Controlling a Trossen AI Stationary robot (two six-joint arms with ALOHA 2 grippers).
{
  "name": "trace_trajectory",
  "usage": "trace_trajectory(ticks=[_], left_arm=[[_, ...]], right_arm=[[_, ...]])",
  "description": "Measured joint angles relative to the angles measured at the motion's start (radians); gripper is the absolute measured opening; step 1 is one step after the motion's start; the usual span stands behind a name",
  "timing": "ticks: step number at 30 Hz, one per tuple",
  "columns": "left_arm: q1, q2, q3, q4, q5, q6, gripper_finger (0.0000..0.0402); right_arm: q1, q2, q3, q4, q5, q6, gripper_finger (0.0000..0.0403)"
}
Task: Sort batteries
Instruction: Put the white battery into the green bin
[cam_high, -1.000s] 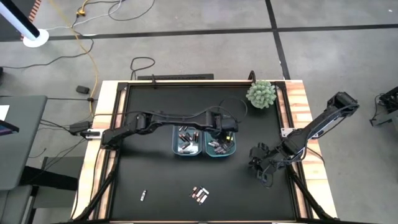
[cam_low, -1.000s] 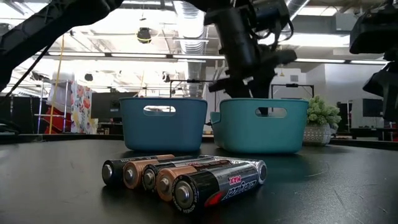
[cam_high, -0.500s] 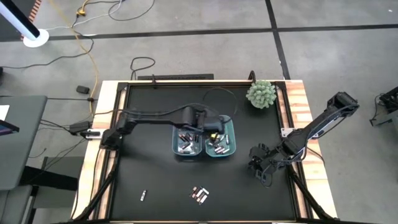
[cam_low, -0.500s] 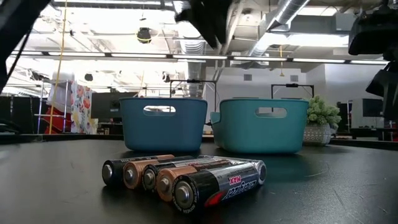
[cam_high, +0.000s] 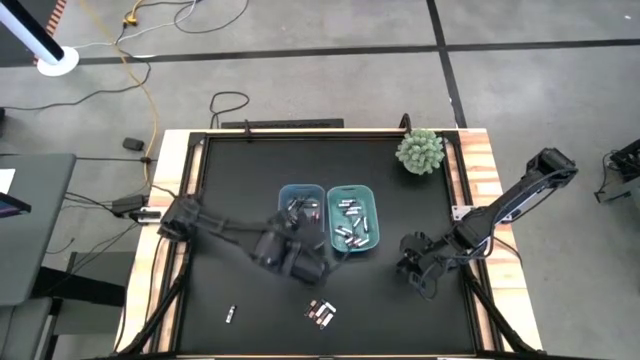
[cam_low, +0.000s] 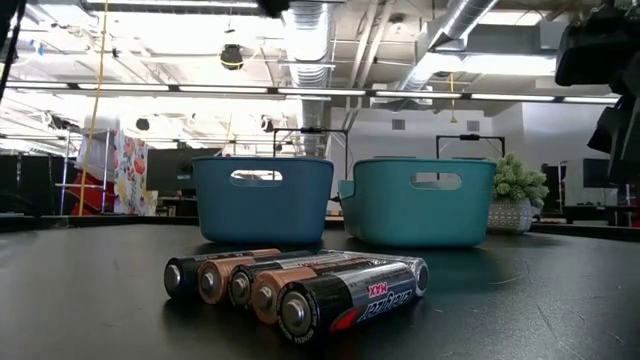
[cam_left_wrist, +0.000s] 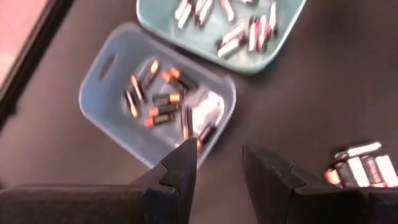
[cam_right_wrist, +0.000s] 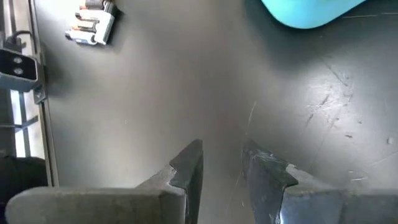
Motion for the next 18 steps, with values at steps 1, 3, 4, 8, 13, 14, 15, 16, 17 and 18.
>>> trace_trajectory(ticks=[1, 3, 4, 8, 13, 14, 15, 16, 17, 18], left_arm=[[-0.017, -0.008, -0.038, 0.001, 0.001, -0.033, 0.0120], [-0.047, -0.028, -0.119, 0.001, 0.004, -0.116, 0.0120], [-0.063, -0.043, -0.165, 0.001, 0.008, -0.165, 0.0120], [-0.136, -0.121, -0.370, 0.032, 0.056, -0.402, 0.0120], [-0.248, -0.229, -0.614, 0.158, 0.071, -0.758, 0.0120], [-0.269, -0.245, -0.653, 0.176, 0.090, -0.823, 0.0120], [-0.292, -0.258, -0.688, 0.185, 0.113, -0.883, 0.0120], [-0.313, -0.267, -0.720, 0.198, 0.138, -0.940, 0.0120], [-0.331, -0.272, -0.745, 0.212, 0.162, -0.991, 0.0120], [-0.350, -0.275, -0.766, 0.232, 0.184, -1.040, 0.0120]], right_arm=[[-0.003, 0.000, 0.000, 0.001, 0.001, 0.000, 0.0127], [-0.009, 0.000, 0.000, 0.001, 0.000, 0.000, 0.0127], [-0.013, 0.000, 0.000, 0.001, 0.000, 0.000, 0.0127], [-0.017, 0.000, 0.000, 0.000, 0.000, 0.000, 0.0127], [-0.020, 0.000, 0.000, -0.002, 0.000, 0.000, 0.0127], [-0.020, 0.000, 0.000, -0.002, 0.000, 0.000, 0.0127], [-0.020, 0.000, 0.000, -0.002, 0.000, 0.000, 0.0127], [-0.020, 0.000, 0.000, -0.003, 0.000, 0.000, 0.0127], [-0.020, 0.000, 0.000, -0.002, 0.000, 0.000, 0.0127], [-0.020, 0.000, 0.000, -0.002, 0.000, 0.000, 0.0127]])
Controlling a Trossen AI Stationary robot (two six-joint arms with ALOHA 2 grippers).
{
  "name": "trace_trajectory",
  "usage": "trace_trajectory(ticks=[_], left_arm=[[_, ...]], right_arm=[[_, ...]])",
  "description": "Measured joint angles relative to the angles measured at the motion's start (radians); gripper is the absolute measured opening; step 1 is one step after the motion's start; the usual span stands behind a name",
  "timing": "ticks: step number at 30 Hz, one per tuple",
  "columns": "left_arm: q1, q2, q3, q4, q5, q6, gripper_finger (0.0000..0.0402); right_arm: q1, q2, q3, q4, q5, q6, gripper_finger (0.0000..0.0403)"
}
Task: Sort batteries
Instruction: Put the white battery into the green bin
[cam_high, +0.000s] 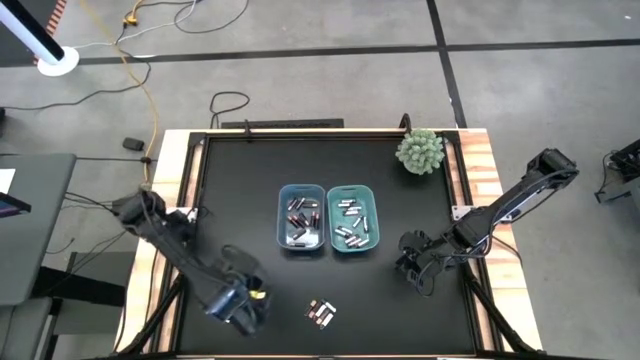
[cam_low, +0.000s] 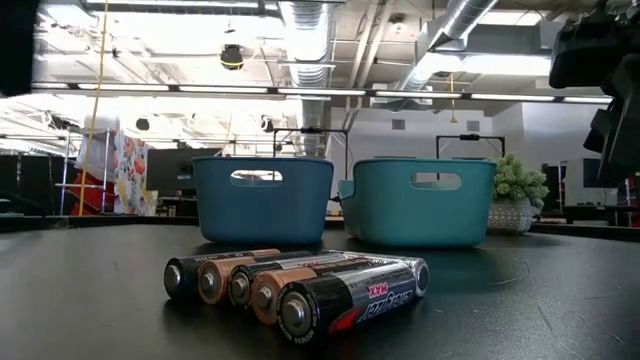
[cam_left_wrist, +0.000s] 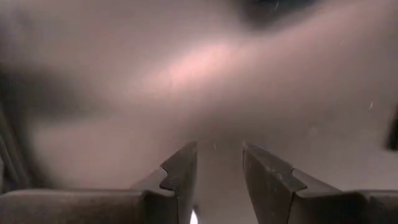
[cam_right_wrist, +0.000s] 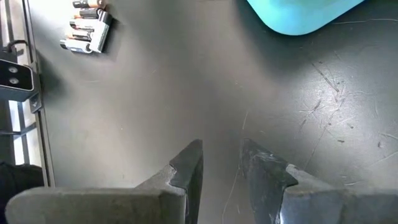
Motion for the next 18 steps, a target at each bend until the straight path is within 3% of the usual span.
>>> trace_trajectory(ticks=[8, 12, 18], left_arm=[[-0.082, 0.001, -0.123, 0.180, 0.089, -0.211, 0.0128], [-0.088, 0.001, -0.176, 0.285, 0.160, -0.219, 0.0153], [-0.096, 0.000, -0.179, 0.348, 0.167, -0.169, 0.0186]], right_arm=[[0.000, 0.000, 0.000, 0.000, 0.000, -0.006, 0.0127], [0.000, 0.000, 0.000, 0.000, 0.000, -0.007, 0.0127], [0.000, 0.000, 0.000, 0.002, 0.000, 0.002, 0.0127]])
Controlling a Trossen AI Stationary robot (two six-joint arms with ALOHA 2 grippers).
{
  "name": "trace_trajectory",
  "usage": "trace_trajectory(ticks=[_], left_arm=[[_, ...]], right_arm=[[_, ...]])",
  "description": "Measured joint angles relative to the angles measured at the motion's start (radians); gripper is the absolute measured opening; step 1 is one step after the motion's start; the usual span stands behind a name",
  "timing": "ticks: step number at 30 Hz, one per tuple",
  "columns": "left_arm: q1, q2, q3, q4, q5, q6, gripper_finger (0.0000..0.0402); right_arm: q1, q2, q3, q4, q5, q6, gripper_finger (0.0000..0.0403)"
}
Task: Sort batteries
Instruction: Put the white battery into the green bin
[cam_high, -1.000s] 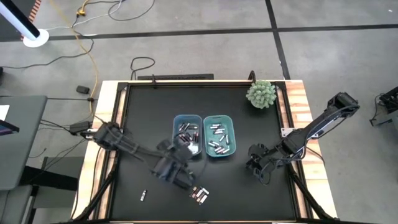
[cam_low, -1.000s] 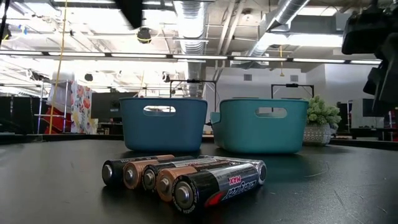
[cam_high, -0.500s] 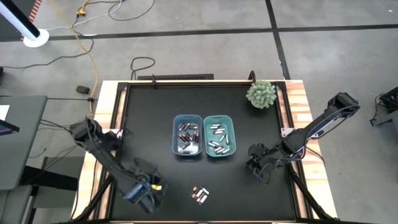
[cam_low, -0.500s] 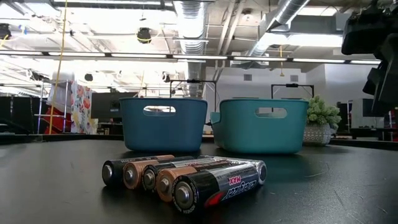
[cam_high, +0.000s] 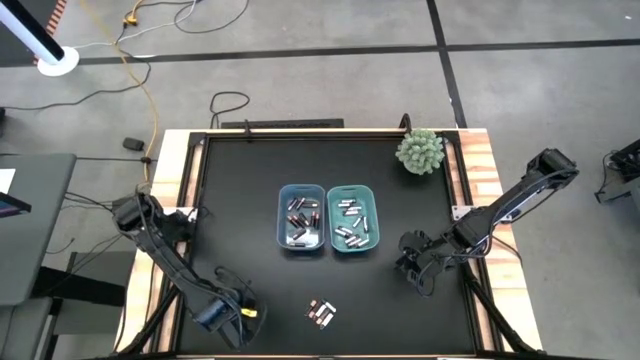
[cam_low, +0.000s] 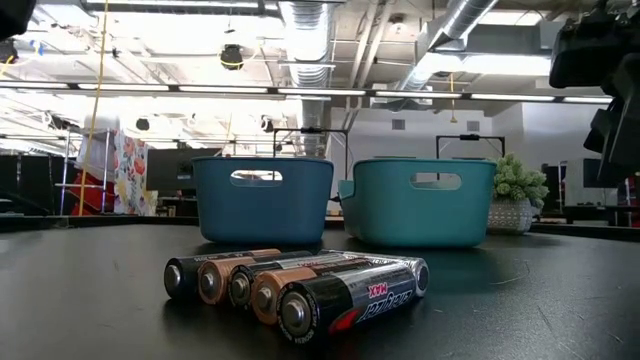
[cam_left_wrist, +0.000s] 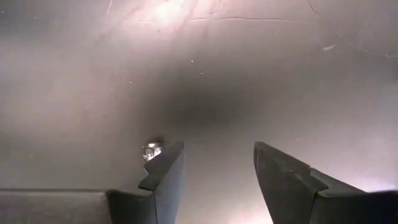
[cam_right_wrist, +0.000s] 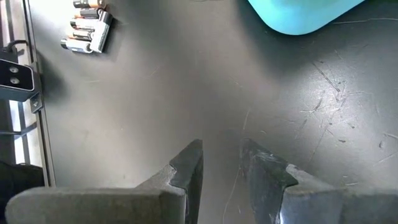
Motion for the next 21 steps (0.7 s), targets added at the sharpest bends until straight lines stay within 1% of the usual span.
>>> trace_trajectory(ticks=[6, 9, 12, 16, 21], left_arm=[[-0.026, 0.000, -0.011, -0.023, 0.070, -0.021, 0.0187], [-0.044, 0.000, -0.026, -0.023, 0.071, -0.065, 0.0186], [-0.055, 0.000, -0.054, 0.024, 0.082, -0.102, 0.0186], [-0.063, 0.000, -0.102, 0.110, 0.095, -0.106, 0.0186], [-0.063, 0.000, -0.150, 0.115, 0.158, -0.119, 0.0185]], right_arm=[[0.000, 0.000, 0.000, 0.005, 0.000, 0.004, 0.0127], [0.000, 0.000, 0.000, 0.008, 0.000, 0.010, 0.0127], [0.000, 0.000, 0.000, 0.011, 0.000, 0.011, 0.0127], [0.000, 0.000, 0.000, 0.012, 0.000, 0.018, 0.0127], [0.000, 0.000, 0.000, 0.014, 0.000, 0.019, 0.0127]])
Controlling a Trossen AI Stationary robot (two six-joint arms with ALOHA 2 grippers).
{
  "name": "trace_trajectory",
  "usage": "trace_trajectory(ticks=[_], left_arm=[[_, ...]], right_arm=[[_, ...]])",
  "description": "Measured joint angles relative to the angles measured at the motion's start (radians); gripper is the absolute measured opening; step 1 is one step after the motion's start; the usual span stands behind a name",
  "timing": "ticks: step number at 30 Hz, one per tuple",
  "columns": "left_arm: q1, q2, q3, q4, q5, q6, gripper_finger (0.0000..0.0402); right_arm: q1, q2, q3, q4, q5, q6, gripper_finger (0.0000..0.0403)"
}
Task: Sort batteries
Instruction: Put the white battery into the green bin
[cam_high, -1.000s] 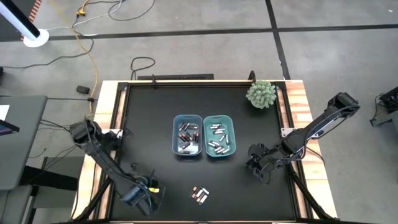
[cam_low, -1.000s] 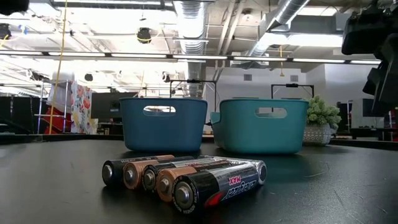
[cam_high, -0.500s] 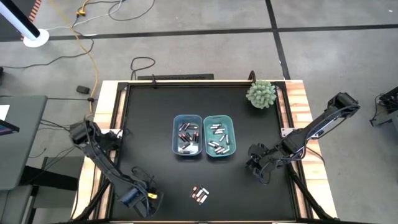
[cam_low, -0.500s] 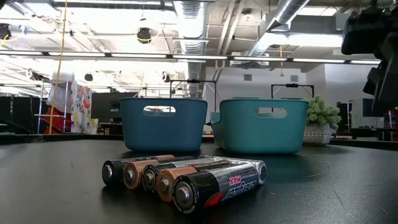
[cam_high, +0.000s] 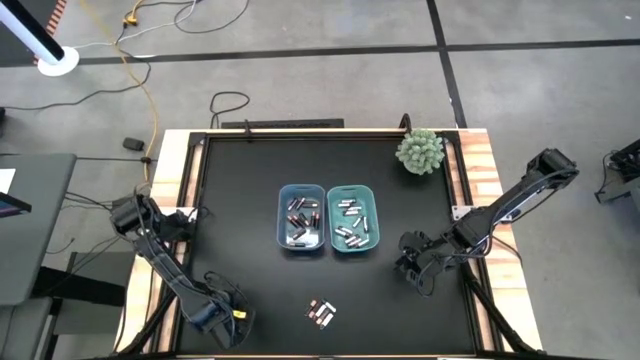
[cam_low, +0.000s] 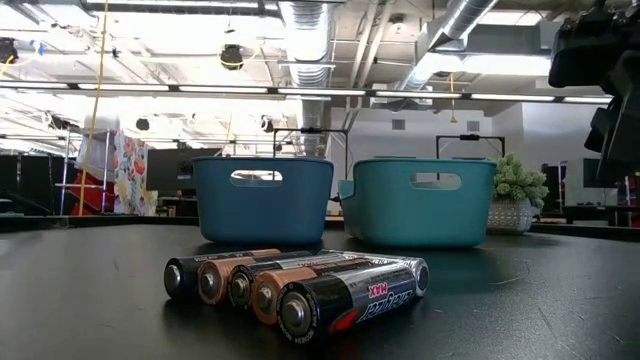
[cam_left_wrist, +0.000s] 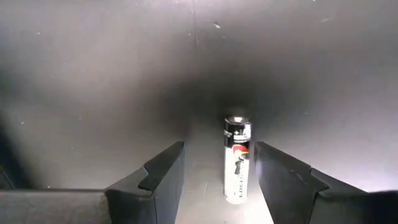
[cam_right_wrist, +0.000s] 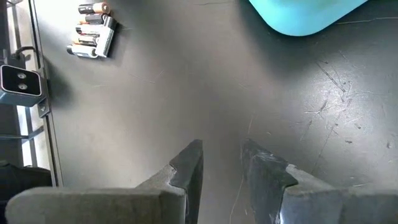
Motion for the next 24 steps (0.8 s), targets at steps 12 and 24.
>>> trace_trajectory(ticks=[12, 24], left_arm=[[-0.012, -0.010, -0.142, 0.184, 0.042, -0.017, 0.0185], [-0.011, -0.006, -0.144, 0.141, 0.096, 0.078, 0.0047]], right_arm=[[-0.001, 0.000, 0.000, 0.000, 0.000, 0.000, 0.0127], [-0.056, 0.000, 0.000, -0.001, 0.000, -0.001, 0.0127]])
